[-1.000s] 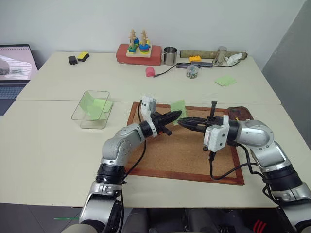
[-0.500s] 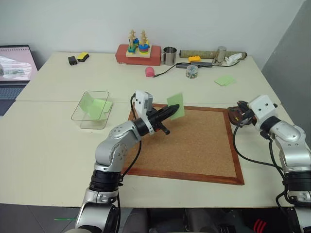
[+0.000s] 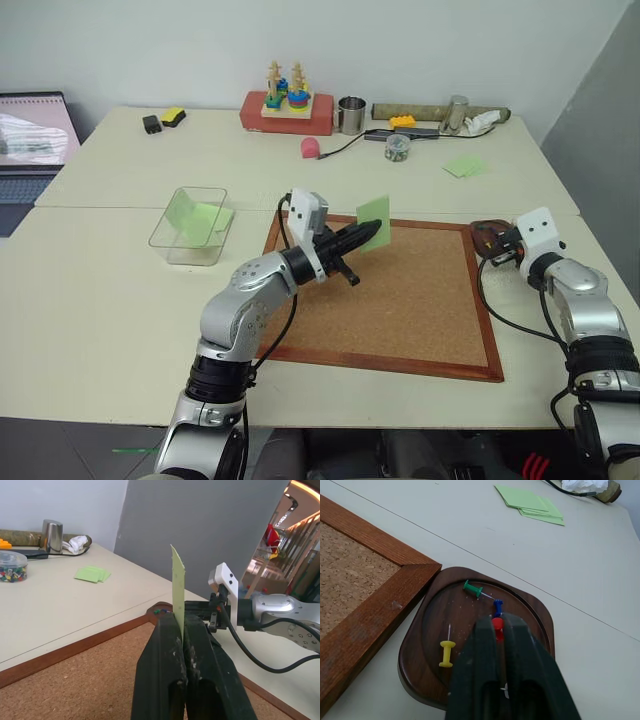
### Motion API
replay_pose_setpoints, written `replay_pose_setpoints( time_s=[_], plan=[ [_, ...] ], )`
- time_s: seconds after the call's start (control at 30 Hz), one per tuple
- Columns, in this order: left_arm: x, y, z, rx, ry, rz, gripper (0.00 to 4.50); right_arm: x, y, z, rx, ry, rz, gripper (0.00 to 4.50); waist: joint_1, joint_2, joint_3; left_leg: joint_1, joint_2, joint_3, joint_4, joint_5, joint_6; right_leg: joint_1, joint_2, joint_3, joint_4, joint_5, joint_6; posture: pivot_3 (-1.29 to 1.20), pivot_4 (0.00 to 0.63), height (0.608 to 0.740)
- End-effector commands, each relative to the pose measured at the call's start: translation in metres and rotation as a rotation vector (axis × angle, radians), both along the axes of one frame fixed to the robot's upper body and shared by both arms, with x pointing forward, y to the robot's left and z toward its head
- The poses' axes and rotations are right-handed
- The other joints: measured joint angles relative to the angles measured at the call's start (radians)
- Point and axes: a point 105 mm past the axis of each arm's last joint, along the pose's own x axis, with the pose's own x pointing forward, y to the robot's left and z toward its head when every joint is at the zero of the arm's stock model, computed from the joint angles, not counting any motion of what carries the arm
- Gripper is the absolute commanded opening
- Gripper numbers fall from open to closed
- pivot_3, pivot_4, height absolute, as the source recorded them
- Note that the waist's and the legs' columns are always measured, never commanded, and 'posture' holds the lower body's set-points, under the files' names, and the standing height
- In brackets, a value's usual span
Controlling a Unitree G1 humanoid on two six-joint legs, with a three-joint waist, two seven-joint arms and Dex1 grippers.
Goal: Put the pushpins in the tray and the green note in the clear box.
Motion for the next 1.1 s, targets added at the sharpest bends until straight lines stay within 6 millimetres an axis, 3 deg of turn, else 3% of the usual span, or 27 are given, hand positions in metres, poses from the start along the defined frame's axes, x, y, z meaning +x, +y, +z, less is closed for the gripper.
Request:
replay_pose_setpoints(
  time_s=[0.03,0.23,0.47,0.63,0.7,0.83,0.93,1.1],
  plan=[
    [-0.002,0.002,0.013,-0.021,-0.059,0.015,0.0,0.005,-0.002,0.024,0.034,-0.079,-0.008,1.42,0.0,0.0,0.0,0.0,0.0,0.0,0.0,0.0,0.0,0.0,0.0,0.0,0.0,0.0,0.0,0.0,0.15,0.74],
    [0.001,0.006,0.018,-0.032,-0.069,0.035,0.0,0.002,0.001,0.041,0.081,-0.119,0.007,2.72,0.0,0.0,0.0,0.0,0.0,0.0,0.0,0.0,0.0,0.0,0.0,0.0,0.001,0.0,0.0,0.0,0.15,0.74],
    [0.005,0.011,0.019,-0.029,-0.075,0.057,0.0,0.0,0.0,0.039,0.117,-0.095,-0.003,4.18,0.0,0.0,0.0,0.0,0.0,0.0,0.0,0.0,0.0,0.0,0.0,0.0,0.001,0.0,0.0,0.0,0.15,0.74],
    [0.009,0.019,0.025,-0.026,-0.096,0.095,0.0,-0.004,0.013,0.055,0.134,-0.134,0.095,4.18,0.0,0.0,0.0,0.0,0.0,0.0,0.0,0.0,0.0,0.0,0.0,0.0,0.0,0.0,0.0,0.0,0.15,0.74],
    [0.012,0.03,0.03,-0.025,-0.107,0.131,0.0,-0.01,0.028,0.069,0.12,-0.151,0.202,4.18,0.0,0.0,0.0,0.0,0.0,0.0,0.0,0.0,0.0,0.0,0.0,0.0,0.001,0.0,0.0,0.0,0.15,0.74],
    [0.018,0.071,0.04,-0.022,-0.108,0.25,0.0,-0.043,0.087,0.101,0.097,-0.139,0.591,4.18,-0.005,0.001,0.0,0.0,0.001,0.0,0.0,0.0,0.0,-0.001,0.001,0.0,0.001,0.0,0.0,0.0,0.15,0.74],
    [0.023,0.101,0.043,-0.018,-0.101,0.35,0.0,-0.063,0.117,0.117,0.087,-0.124,0.768,4.18,-0.006,0.001,0.0,0.0,0.002,-0.002,0.0,0.0,0.0,-0.001,0.002,-0.002,0.001,0.0,0.0,0.0,0.15,0.74],
    [0.04,0.184,0.039,0.113,-0.086,0.704,0.0,-0.09,0.17,0.143,0.107,-0.078,1.005,4.18,-0.01,0.001,0.001,0.0,0.002,-0.003,0.0,0.0,0.0,-0.001,0.002,-0.002,0.001,0.0,0.0,0.0,0.15,0.74]
  ],
)
